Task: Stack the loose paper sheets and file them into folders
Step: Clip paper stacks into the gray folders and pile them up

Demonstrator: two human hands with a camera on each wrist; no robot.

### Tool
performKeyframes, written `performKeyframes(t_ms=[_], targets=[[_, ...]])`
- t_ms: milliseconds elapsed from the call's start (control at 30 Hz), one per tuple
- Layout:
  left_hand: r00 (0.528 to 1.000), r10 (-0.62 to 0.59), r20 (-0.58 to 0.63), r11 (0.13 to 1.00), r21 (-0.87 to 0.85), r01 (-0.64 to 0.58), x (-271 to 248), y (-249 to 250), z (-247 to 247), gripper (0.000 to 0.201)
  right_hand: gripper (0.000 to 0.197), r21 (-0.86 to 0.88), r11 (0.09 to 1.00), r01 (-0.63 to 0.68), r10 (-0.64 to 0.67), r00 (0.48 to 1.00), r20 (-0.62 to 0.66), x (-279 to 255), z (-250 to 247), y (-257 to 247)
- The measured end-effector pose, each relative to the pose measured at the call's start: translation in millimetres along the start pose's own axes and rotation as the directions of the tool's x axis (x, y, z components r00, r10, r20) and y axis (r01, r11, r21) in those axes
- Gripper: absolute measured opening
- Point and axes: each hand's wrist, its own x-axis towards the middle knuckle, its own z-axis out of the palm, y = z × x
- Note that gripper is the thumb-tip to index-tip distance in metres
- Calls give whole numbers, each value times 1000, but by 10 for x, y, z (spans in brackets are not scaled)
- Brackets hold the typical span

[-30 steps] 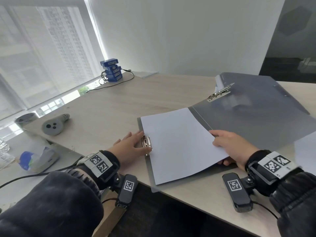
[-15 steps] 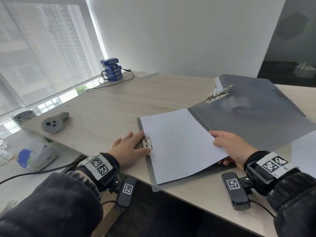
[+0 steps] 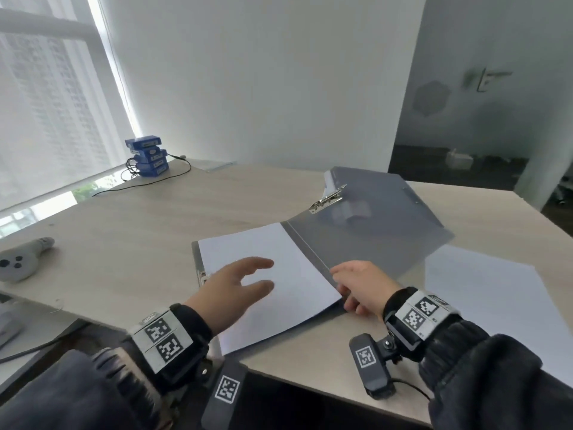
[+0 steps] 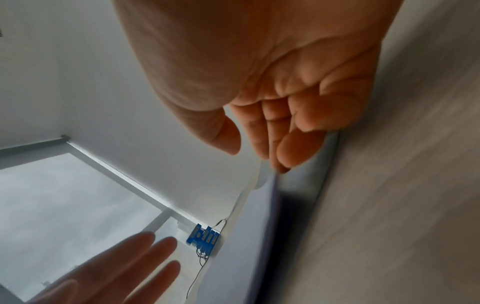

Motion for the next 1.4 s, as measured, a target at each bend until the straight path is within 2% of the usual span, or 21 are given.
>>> performKeyframes(t_ms=[67, 133, 267, 400, 533, 667, 733, 800, 900, 1033, 1167, 1267, 1300, 1367, 1400], targets=[[995, 39, 86, 991, -135, -27, 5, 239, 246, 28, 19, -44, 999, 23, -25, 999, -48, -127, -209, 71], [984, 57, 167, 966, -257, -12, 25, 486, 519, 31, 17, -62, 998, 19, -27, 992, -122, -284, -447, 144], [947, 16, 321, 918, -381, 114, 69, 953, 1069, 43, 17, 2, 1000, -27, 26, 952, -305, -615, -977, 381], [892, 34, 450, 962, -258, 94, 135, 1290, 1570, 43, 21, 74, 994, -87, 111, 883, -456, -931, -1461, 706], [860, 23, 509, 998, 36, -47, 292, 1534, 1980, 63, 17, 181, 975, -130, 211, 803, -557, -1205, -1805, 1030], [855, -21, 519, 922, 340, -184, 477, 1700, 2292, 76, 19, 209, 965, -156, 254, 747, -615, -1445, -2031, 1292], [851, -44, 524, 843, 477, -250, 486, 1742, 2418, 71, 15, 207, 964, -167, 261, 741, -618, -1550, -2112, 1377], [838, -48, 543, 786, 539, -304, 444, 1794, 2508, 67, 14, 209, 961, -182, 275, 720, -637, -1626, -2219, 1485], [798, -21, 603, 737, 549, -395, 370, 1915, 2609, 71, 22, 202, 949, -243, 315, 685, -657, -1756, -2352, 1629], [726, 23, 688, 722, 490, -488, 202, 2162, 2787, 82, 30, 137, 924, -356, 347, 632, -694, -1997, -2536, 1838], [677, 64, 733, 724, 432, -537, 13, 2364, 3008, 84, 54, 80, 846, -528, 385, 499, -776, -2323, -2722, 2049], [646, 100, 756, 703, 406, -584, -77, 2483, 3141, 83, 68, 175, 812, -557, 464, 433, -773, -2533, -2840, 2279], [632, 110, 767, 692, 398, -603, -91, 2509, 3188, 83, 68, 239, 806, -542, 511, 432, -743, -2584, -2871, 2370], [597, 130, 791, 679, 368, -635, -121, 2551, 3268, 86, 46, 299, 808, -508, 549, 466, -694, -2628, -2986, 2670], [579, 140, 803, 679, 348, -647, -134, 2559, 3303, 91, 41, 324, 824, -465, 542, 480, -690, -2642, -3027, 2790]])
